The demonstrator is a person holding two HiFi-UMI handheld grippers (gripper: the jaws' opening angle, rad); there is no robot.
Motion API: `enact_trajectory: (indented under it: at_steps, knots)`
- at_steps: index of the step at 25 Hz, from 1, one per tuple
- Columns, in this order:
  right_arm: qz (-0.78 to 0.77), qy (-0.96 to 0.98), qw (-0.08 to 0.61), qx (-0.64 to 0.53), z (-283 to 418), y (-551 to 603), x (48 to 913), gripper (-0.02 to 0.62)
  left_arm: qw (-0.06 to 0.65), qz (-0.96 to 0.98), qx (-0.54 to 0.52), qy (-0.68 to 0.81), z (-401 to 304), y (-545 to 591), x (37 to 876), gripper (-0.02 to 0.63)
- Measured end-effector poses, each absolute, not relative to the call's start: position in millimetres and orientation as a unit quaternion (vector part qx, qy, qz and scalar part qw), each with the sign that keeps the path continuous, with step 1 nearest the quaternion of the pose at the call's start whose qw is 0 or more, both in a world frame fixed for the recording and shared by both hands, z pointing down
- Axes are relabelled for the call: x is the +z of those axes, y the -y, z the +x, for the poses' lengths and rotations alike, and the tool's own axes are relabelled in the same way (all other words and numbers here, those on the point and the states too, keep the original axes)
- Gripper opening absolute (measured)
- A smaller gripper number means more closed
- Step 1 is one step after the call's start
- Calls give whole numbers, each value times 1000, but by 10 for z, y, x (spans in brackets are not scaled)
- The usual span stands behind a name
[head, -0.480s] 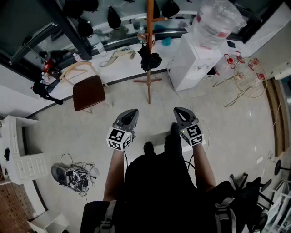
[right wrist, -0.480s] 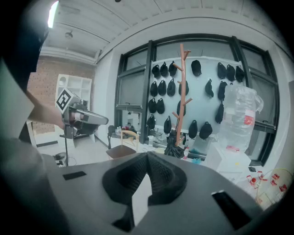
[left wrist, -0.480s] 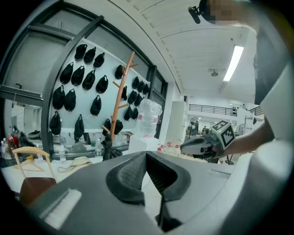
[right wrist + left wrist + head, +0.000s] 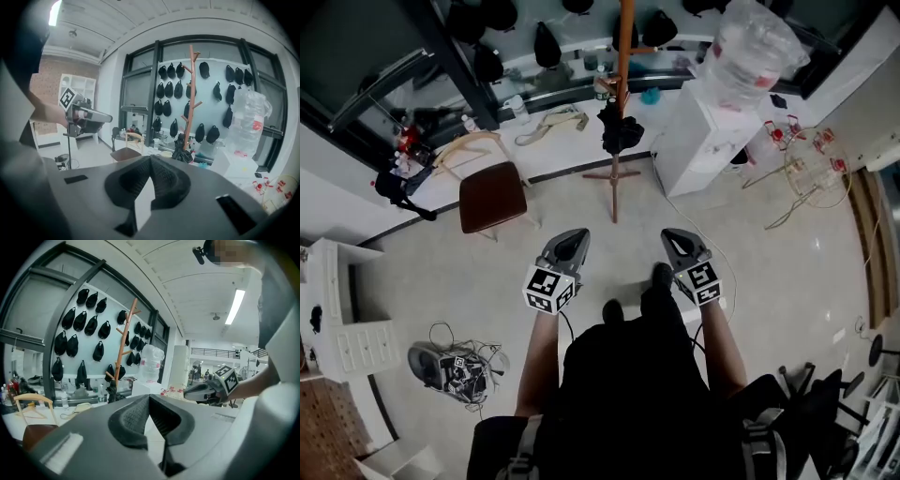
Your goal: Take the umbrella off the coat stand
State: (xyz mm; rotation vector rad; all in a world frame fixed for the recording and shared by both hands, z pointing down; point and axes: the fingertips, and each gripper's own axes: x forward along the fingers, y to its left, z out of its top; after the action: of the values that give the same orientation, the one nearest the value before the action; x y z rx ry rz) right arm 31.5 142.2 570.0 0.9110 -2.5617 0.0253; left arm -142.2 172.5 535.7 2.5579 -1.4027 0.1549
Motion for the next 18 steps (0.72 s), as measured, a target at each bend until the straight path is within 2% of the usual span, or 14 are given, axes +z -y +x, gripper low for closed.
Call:
enact_trajectory:
  at_steps: [18]
  knots:
    - [314, 922, 227, -22, 417, -1414, 5760, 3, 102, 874, 57, 473, -1229, -1672, 5270, 2]
